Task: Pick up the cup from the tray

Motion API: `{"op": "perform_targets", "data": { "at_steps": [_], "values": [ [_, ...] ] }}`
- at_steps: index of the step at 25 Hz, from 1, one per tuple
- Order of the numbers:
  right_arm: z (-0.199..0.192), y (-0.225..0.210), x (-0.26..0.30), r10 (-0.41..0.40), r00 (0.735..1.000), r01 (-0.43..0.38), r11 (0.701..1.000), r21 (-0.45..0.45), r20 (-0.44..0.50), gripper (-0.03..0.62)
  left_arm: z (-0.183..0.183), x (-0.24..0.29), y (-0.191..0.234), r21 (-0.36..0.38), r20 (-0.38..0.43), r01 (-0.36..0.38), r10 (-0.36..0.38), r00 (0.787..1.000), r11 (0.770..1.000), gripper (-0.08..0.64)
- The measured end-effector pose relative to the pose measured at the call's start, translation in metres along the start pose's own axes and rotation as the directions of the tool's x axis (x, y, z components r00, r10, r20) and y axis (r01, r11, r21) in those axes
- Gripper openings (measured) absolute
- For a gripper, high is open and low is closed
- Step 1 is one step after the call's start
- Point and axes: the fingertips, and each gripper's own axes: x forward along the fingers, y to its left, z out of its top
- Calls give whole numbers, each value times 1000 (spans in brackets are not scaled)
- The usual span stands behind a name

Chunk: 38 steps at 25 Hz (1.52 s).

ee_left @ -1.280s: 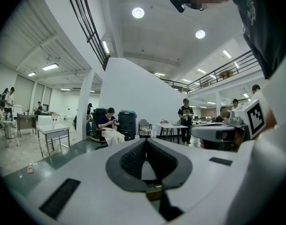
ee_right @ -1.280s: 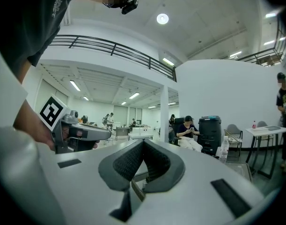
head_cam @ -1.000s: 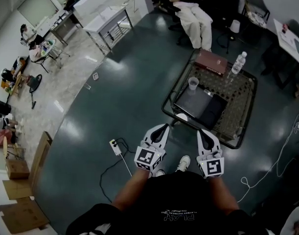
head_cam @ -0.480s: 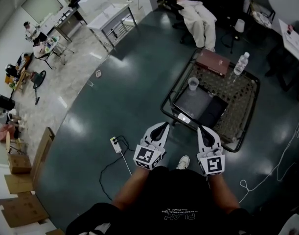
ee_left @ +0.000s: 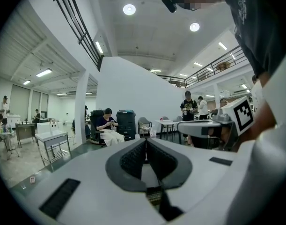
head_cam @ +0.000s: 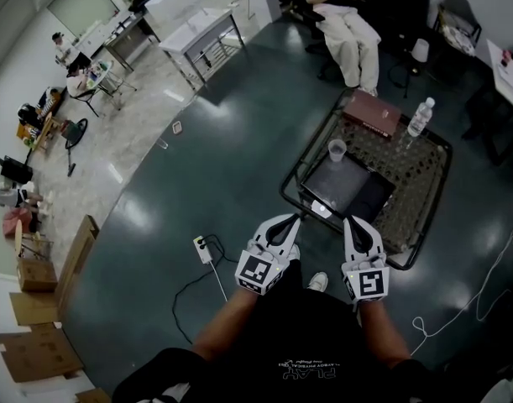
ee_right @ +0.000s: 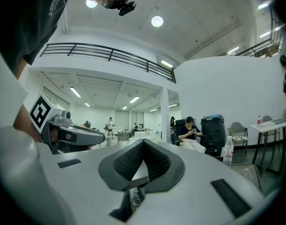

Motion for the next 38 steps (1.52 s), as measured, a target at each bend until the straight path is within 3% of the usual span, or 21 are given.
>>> {"op": "perform_targets", "data": {
  "at_steps": [16,38],
  "values": [
    [-5,-26,22,-39,999,39,999,-11,-23,8,-7,44,7,-32,-3,75,-75,997,997,11],
    [-24,-63,88,-115,990,117,993,14,-81,8,-21,114,63,-89,-44,149,-153,987,985,11]
  ]
}}
